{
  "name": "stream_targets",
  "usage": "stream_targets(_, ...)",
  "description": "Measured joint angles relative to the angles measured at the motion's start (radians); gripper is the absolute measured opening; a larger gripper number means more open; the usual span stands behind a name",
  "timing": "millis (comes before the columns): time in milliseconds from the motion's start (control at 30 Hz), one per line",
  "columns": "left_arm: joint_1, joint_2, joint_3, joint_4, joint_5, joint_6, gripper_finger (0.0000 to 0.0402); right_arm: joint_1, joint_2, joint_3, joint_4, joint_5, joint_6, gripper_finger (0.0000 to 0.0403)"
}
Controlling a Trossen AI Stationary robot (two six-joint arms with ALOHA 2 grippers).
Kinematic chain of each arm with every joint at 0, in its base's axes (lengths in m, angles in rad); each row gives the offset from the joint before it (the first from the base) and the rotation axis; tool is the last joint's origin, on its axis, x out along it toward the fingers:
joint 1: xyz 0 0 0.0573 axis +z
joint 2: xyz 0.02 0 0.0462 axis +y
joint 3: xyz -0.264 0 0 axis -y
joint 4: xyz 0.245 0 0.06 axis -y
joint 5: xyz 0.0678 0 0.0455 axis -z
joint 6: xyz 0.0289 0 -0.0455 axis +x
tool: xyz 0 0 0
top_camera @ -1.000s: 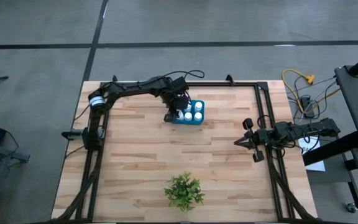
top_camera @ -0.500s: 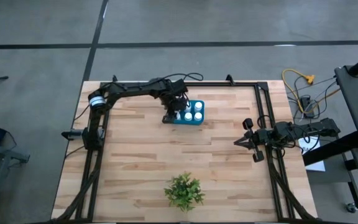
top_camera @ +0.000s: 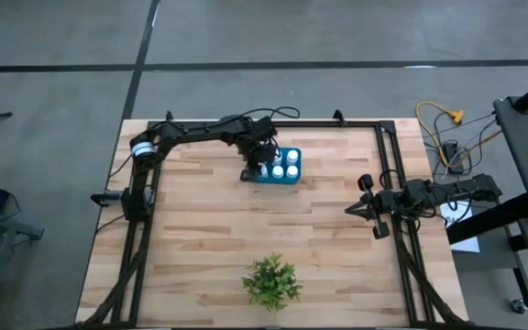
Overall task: Pick and place pill bottles into a basket
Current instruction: Put the white pill bottle into the blue bin
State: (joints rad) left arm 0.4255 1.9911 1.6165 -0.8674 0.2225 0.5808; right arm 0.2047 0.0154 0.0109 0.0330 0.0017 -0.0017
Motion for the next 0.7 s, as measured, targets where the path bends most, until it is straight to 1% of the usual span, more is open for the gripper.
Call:
stream_targets(333,0.001,0.000,0.031,-0.001,-0.001,-0.024,0.0144,0.000,0.000,0.000,0.000,0.000,-0.001,0.0012)
stream_targets(433,0.002,0.000,0.058,-0.045,-0.001,-0.024,0.0144,0.000,0.000,0.000,0.000,0.000,0.000,0.0012)
stream_targets(600,0.005,0.000,0.141,-0.148,-0.002,-0.026,0.0144,0.000,0.000,0.000,0.000,0.000,0.000,0.0012)
stream_targets(700,0.005,0.000,0.203,-0.211,-0.031,-0.036,0.0144,0.000,0.000,0.000,0.000,0.000,0.000,0.0012)
